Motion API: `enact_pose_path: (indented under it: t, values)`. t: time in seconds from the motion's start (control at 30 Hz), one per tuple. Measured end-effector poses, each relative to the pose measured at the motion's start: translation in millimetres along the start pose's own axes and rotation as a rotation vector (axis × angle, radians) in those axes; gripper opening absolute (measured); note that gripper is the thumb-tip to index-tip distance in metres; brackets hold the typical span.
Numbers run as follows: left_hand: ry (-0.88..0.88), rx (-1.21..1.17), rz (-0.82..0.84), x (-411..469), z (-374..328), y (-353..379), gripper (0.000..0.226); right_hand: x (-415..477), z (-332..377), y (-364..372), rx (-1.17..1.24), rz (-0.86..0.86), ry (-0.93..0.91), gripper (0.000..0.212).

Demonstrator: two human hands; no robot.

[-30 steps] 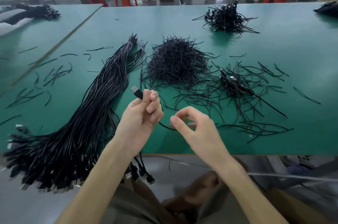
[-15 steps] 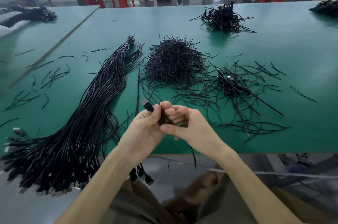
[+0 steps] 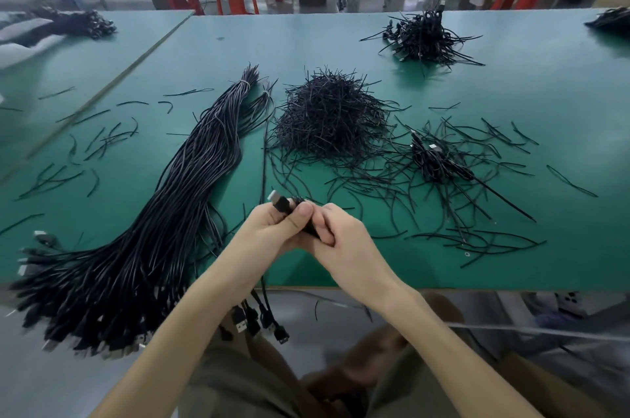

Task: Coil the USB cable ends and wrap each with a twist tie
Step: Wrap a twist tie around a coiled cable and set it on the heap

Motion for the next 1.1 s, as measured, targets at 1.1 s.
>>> enact_pose_path:
  t: [1.1]
  values:
    - [-0.038, 0.845, 0.13, 38.1, 24.0, -24.0, 0.039, 18.3, -14.6, -16.3, -0.885, 0.214, -0.123, 0.031]
Point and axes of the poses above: each hand's wrist, its own x-axis towards the middle knuckle, its own y-axis out of the palm, z = x × y, the point moved 6 cm from there along x, towards the middle knuckle, and after that the axes turned 6 degrees about y, right-handed, at the moved point
